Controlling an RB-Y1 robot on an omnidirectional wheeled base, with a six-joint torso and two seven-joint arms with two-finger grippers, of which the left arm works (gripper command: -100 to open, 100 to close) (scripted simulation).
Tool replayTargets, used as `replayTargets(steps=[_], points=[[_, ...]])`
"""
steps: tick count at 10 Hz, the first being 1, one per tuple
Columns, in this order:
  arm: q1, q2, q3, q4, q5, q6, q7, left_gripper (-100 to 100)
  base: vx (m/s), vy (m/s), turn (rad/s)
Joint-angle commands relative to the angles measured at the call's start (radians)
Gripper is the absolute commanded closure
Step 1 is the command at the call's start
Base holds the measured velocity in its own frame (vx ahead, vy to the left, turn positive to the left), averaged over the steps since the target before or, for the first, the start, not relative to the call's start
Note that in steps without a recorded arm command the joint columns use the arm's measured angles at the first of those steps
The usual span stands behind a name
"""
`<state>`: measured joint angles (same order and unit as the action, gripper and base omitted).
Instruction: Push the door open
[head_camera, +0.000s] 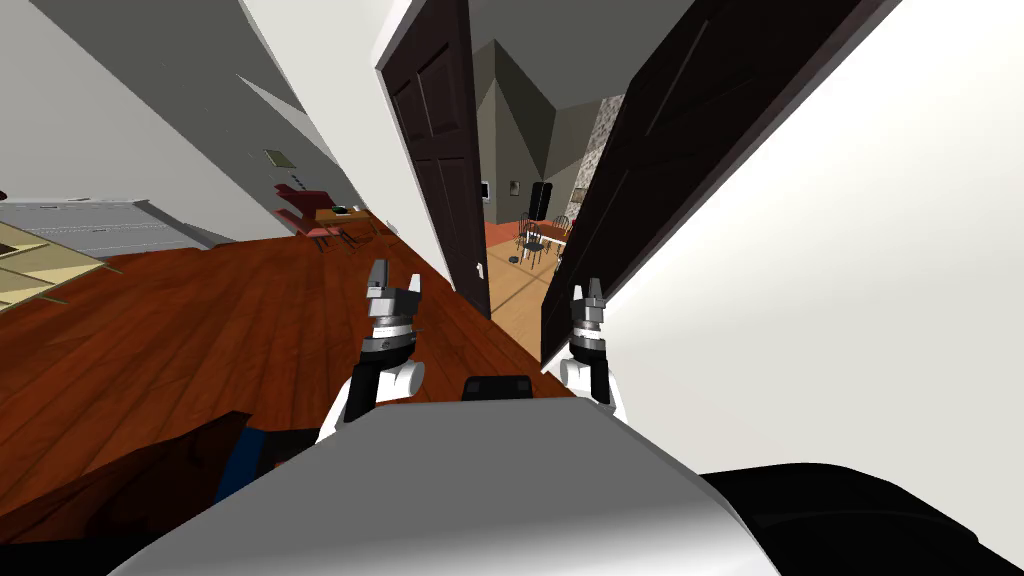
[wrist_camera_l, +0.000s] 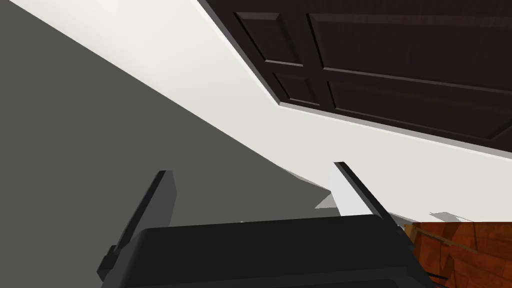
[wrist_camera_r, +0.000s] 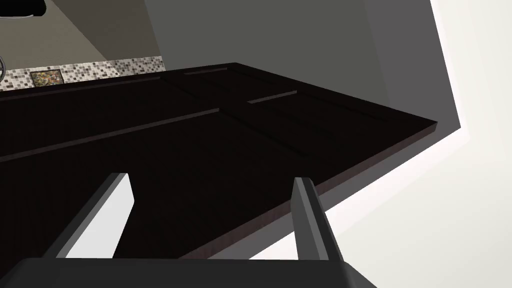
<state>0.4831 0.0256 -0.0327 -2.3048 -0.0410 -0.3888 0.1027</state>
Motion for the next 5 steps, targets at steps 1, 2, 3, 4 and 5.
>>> replayTargets(steps=[1, 2, 3, 4, 5], points=[[-0.01, 0.007, -0.009, 0.038, 0.0, -0.01, -0.001, -100, 0.101, -0.008, -0.081], [-0.017, 0.011, -0.014, 0.062, -0.001, -0.016, -0.002, -100, 0.152, 0.113, -0.092], [-0.025, 0.016, -0.021, 0.093, -0.001, -0.024, -0.003, -100, 0.174, 0.154, -0.089], [-0.03, 0.018, -0.025, 0.111, -0.001, -0.029, -0.003, -100, 0.146, 0.126, -0.07], [-0.04, 0.023, -0.034, 0.147, -0.001, -0.038, -0.004, -100, 0.12, 0.101, -0.095]])
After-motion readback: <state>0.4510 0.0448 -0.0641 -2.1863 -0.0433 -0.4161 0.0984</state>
